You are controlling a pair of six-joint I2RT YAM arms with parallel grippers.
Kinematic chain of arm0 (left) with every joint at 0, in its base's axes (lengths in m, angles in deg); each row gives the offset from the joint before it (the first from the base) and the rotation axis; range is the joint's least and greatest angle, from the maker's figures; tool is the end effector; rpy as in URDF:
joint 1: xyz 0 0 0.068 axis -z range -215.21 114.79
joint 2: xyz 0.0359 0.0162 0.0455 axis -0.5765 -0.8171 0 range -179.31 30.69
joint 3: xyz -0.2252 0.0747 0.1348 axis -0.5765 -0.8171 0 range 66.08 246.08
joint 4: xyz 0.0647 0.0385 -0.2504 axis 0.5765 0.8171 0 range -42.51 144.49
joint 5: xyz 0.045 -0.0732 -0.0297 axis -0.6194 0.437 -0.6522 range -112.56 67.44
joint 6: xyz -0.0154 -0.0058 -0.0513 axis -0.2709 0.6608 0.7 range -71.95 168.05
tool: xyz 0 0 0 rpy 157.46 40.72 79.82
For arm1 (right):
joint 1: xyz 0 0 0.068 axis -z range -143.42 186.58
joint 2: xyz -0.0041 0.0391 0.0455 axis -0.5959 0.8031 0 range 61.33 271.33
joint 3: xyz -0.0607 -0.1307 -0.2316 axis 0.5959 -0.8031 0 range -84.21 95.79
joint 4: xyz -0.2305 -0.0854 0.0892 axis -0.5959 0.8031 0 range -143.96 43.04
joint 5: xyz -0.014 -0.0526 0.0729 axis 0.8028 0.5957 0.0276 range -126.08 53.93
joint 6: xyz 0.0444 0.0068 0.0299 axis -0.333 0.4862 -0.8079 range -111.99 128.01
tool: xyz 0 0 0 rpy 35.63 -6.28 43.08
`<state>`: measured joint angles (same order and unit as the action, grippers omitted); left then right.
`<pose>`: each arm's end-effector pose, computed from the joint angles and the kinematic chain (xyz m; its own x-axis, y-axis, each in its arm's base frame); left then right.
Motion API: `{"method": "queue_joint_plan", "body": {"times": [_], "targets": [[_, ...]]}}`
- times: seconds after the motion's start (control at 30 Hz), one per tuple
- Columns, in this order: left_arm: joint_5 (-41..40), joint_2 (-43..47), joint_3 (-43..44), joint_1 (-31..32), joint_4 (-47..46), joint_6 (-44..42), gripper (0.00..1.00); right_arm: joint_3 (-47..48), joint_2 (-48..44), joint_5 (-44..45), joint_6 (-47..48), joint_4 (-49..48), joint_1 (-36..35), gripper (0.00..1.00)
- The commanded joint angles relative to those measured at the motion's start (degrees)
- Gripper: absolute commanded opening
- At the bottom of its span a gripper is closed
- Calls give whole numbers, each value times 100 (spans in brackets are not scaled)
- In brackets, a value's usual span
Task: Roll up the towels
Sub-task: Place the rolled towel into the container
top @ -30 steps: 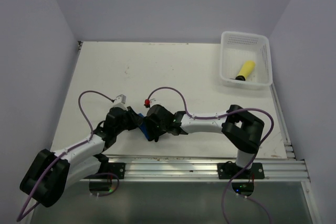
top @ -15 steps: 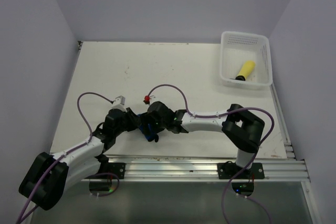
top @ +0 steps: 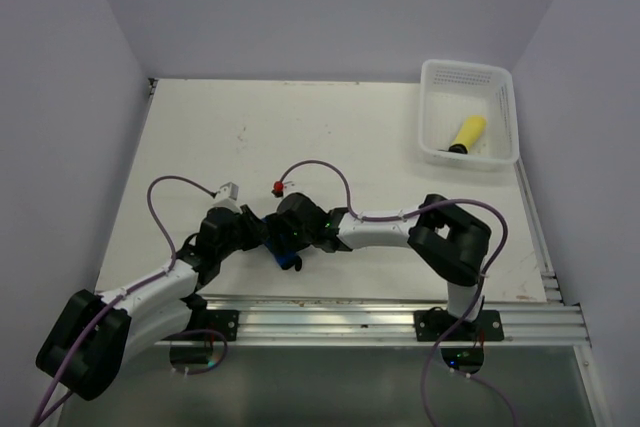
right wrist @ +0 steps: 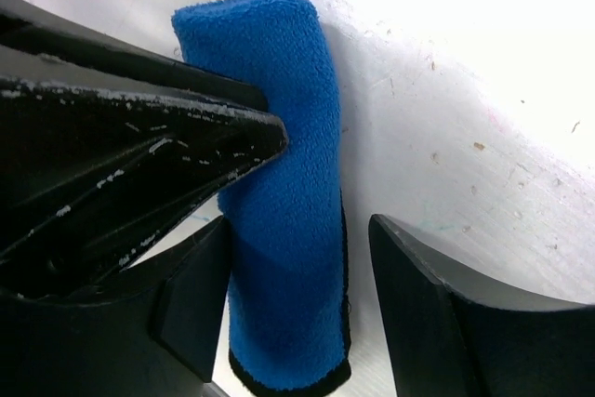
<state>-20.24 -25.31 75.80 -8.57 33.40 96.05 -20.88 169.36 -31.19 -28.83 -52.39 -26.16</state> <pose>0.1583 -0.0809 0.1384 -0.6744 -0.4925 -0.5501 -0.0337 0.7648 -0.6434 0.1832 0.3486 0.1556 -0.7798 -0.2090 -0.5902 -0.4887 0.7923 0.3652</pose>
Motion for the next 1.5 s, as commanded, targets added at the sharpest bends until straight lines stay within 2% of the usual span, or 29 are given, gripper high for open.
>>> {"method": "queue_joint_plan", "body": {"times": [0.0,0.13,0.43,0.73,0.9,1.03,1.23,1.33,1.4,1.47], "targets": [[57,-94,-189,-35,442,-72,27,110,245,74,-78,-86,51,63],[40,-68,-198,-35,468,-55,27,-84,289,47,-174,-121,43,58],[13,2,-172,-35,503,-37,27,-242,377,443,-262,90,-151,57],[-31,195,-119,-35,670,-20,27,-312,570,654,-526,195,-212,46],[-276,441,329,-35,1285,-195,27,-383,667,821,-710,283,-239,43],[-583,521,750,-35,1794,-318,27,-427,798,891,-869,292,-265,36],[-847,477,1199,-44,2102,-485,27,-444,834,891,-860,301,-283,30],[-1049,529,1489,-44,2348,-608,27,-453,773,847,-807,274,-283,24],[-1129,643,1699,-44,2419,-696,27,-444,703,856,-781,283,-291,15],[-1199,723,1840,-44,2481,-819,27,-366,667,865,-763,397,-283,14]]}}
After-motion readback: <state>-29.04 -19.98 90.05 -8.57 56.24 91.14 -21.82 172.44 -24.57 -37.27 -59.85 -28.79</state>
